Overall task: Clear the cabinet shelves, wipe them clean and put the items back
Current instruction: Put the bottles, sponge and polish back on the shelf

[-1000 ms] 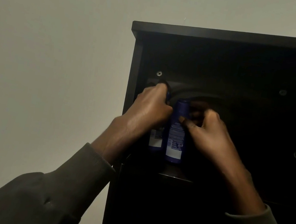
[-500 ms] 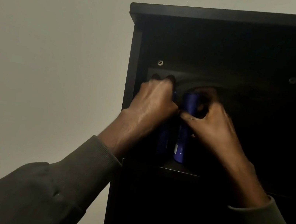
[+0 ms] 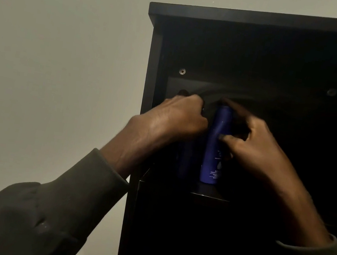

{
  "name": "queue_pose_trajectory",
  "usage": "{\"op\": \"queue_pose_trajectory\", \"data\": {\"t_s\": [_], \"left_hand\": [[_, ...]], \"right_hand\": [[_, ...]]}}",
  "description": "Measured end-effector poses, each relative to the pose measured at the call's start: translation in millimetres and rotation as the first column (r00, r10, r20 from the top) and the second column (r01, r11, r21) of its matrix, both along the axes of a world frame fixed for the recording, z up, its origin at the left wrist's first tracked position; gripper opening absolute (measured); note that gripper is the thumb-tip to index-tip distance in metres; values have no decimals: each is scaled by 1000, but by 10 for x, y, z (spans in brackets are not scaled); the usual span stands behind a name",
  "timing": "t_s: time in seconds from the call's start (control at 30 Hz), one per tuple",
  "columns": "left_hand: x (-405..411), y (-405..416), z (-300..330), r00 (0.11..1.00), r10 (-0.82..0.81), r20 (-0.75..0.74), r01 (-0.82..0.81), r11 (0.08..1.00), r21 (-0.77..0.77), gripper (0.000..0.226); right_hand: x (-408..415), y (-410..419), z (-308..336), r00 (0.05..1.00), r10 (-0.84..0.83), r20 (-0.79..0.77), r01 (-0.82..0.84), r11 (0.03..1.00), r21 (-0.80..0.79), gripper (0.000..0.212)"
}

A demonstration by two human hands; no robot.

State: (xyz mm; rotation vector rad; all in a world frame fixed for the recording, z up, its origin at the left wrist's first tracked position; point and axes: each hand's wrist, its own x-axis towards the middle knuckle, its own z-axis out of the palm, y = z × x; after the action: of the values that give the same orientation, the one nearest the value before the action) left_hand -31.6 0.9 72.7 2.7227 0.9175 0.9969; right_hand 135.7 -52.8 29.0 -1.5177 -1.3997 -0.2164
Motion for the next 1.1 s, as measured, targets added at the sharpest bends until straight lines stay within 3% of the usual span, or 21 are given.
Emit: {"op": "queue_pose_trajectory", "data": {"t_s": [0.1, 0.5, 0.77, 1.1], "left_hand": [[-24, 0, 51, 998, 62, -25, -60, 996, 59, 28], [55, 81, 69, 985, 164, -51, -140, 939, 315, 13], [69, 97, 94, 979, 184, -87, -154, 949, 274, 23], [59, 75, 59, 969, 236, -78, -196, 918, 345, 25]], "right_hand": [[32, -16, 5, 999, -11, 46, 10, 1000, 23, 72], [-75, 80, -26, 988, -146, 57, 139, 983, 119, 59], [-119, 139, -7, 993, -101, 59, 94, 990, 103, 60], [-226, 191, -3, 989, -120, 81, 114, 990, 80, 57]]}}
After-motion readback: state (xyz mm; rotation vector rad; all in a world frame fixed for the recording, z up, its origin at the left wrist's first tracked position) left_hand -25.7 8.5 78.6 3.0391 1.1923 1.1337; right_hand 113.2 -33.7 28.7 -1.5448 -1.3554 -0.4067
